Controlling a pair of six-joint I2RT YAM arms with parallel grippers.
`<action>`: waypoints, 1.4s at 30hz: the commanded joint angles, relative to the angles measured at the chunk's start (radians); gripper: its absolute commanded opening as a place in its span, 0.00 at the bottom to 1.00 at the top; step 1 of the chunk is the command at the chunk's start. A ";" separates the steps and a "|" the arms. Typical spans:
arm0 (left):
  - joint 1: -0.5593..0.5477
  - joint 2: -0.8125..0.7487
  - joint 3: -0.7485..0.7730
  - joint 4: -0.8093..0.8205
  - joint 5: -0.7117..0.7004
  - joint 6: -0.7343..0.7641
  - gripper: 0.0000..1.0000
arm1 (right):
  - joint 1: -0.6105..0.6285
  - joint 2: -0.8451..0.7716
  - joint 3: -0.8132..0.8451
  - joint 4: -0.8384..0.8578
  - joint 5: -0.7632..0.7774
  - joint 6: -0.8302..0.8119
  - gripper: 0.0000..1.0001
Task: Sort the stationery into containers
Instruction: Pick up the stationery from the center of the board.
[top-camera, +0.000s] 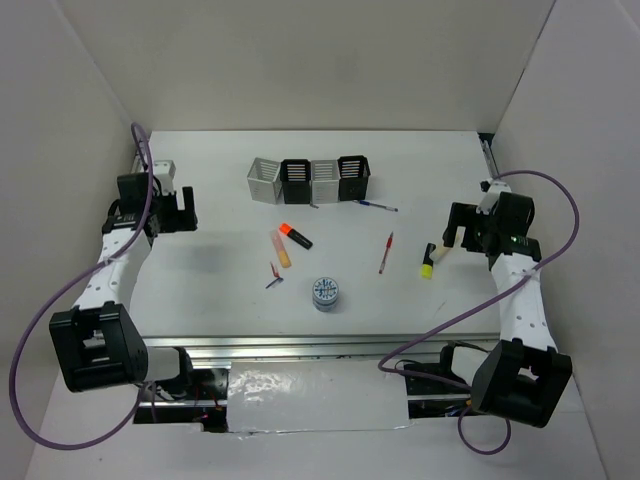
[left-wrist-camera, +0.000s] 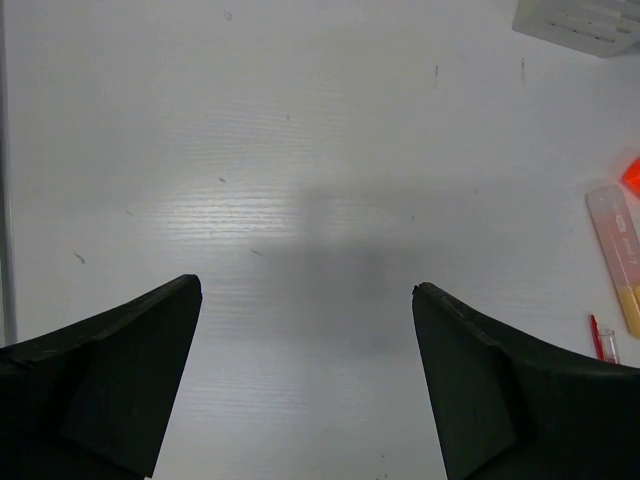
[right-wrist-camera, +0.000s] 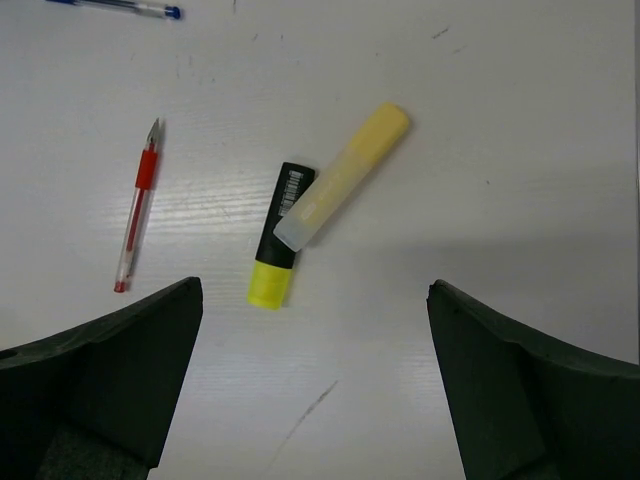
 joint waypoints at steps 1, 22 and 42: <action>-0.002 -0.049 -0.006 0.024 0.050 0.054 0.99 | 0.004 -0.020 -0.010 0.038 -0.008 -0.009 1.00; -0.637 -0.091 -0.001 -0.061 0.246 0.341 0.88 | 0.006 0.018 -0.028 0.058 -0.012 0.026 1.00; -1.048 0.130 0.048 -0.005 0.234 0.401 0.99 | 0.004 0.033 -0.048 0.073 -0.020 0.049 1.00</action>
